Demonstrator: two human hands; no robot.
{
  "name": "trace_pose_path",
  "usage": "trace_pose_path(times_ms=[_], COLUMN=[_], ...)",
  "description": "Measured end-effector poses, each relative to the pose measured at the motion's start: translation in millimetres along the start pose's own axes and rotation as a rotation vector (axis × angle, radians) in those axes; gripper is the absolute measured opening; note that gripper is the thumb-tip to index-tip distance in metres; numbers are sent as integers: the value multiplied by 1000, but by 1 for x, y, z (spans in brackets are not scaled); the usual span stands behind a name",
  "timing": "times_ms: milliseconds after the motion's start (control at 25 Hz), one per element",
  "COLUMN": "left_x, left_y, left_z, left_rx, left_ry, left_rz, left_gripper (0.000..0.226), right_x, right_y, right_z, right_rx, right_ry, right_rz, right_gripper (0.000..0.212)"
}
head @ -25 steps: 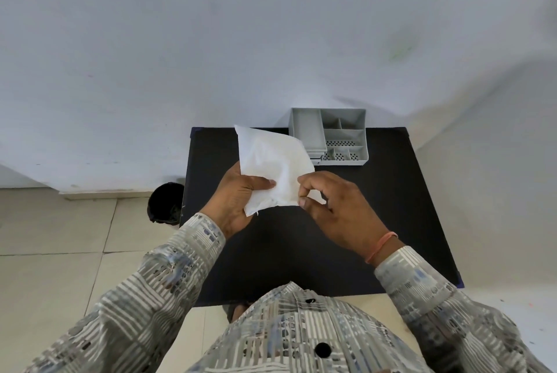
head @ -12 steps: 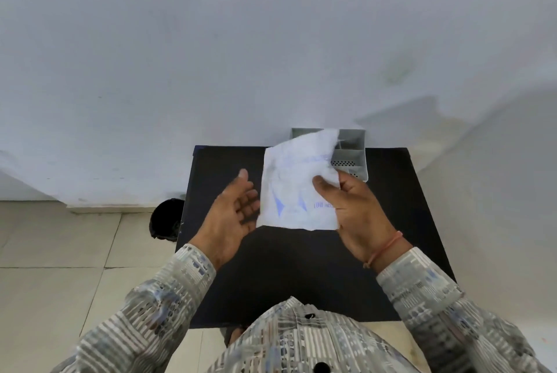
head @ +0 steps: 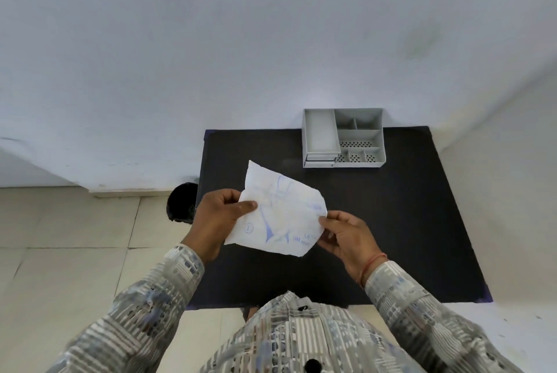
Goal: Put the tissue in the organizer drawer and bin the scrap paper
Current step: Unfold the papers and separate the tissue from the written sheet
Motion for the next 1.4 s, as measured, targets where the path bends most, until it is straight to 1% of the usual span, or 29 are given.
trace_pose_path(times_ms=[40, 80, 120, 160, 200, 240, 280, 360, 400, 440, 480, 560, 600, 640, 680, 800, 840, 880, 920, 960, 1000, 1080, 1160, 1240, 1320, 1400], left_x=[-1, -3, -5, -6, -7, -9, -11, -20, -27, -34, -40, -48, -52, -54, -57, -59, -60, -59, -57, -55, -54, -49, -45, -46, -47, -51], left_y=[-2, -3, -3, -3, -2, -1, -1, -5, -9, -13, -17, -23, -25, -26, -26, -24, -24, -24, -25, -27, -28, -32, -32, -32, -32, -30], left_z=[-5, -9, -13, -15, -17, -19, -20, -29, -35, -42, -49, -60, -63, -65, -63, -54, -52, -50, -50, -51, -53, -56, -58, -57, -55, -51], left_rx=[15, 14, -1, -31, -72, -120, -174, -254, -262, -242, -188, -64, -16, 10, 15, -43, -61, -73, -80, -84, -88, -91, -74, -32, 2, -5], left_ry=[-10, -10, -7, 8, 45, 93, 147, 244, 252, 211, 99, -189, -285, -325, -313, -112, -56, -48, -70, -89, -105, -141, -207, -307, -440, -443], left_rz=[-6, -21, -41, -57, -71, -86, -111, -190, -231, -255, -251, -191, -143, -103, -84, -135, -149, -147, -144, -148, -154, -150, -118, -56, 27, 37], left_gripper=[15, 15, 14, 13, 15, 19, 24, 31, 31, 29, 24, 18, 18, 17, 15, 14, 16, 16, 15, 15, 15, 14, 12, 11, 12, 13], right_x=[3, 7, 13, 19, 27, 35, 42, 47, 49, 51, 53, 63, 66, 77, 87, 107, 111, 116, 119, 125, 128, 133, 133, 131, 133, 132], right_y=[1, 1, -3, -8, -15, -23, -28, -35, -37, -38, -39, -48, -53, -62, -69, -83, -90, -95, -94, -94, -93, -95, -97, -99, -102, -103], right_z=[4, 9, 13, 18, 24, 30, 38, 53, 59, 65, 71, 82, 85, 88, 91, 88, 86, 84, 83, 85, 86, 86, 88, 92, 92, 94], right_rx=[-60, -138, -208, -242, -250, -250, -263, -323, -352, -378, -437, -466, -449, -421, -380, -286, -275, -310, -342, -407, -398, -378, -380, -390, -362, -346], right_ry=[-30, -125, -255, -361, -407, -389, -313, -169, -199, -241, -293, -257, -194, -196, -194, -170, -206, -161, -181, -289, -273, -235, -128, -118, -101, -93], right_rz=[-10, 5, 48, 114, 178, 220, 231, 196, 205, 202, 196, 170, 153, 195, 221, 326, 338, 297, 289, 365, 331, 353, 287, 273, 268, 270], right_gripper=[22, 25, 27, 31, 31, 29, 28, 24, 22, 22, 25, 27, 23, 21, 22, 25, 25, 31, 38, 40, 35, 31, 33, 32, 36, 38])
Point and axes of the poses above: each hand's wrist, its own y-axis away from the middle knuckle, its own z-axis out of the palm, x = y × z, the point moved 4 cm from there along -y, towards the middle knuckle, and after that the axes turned 13 degrees about y, right-handed, at the moved point
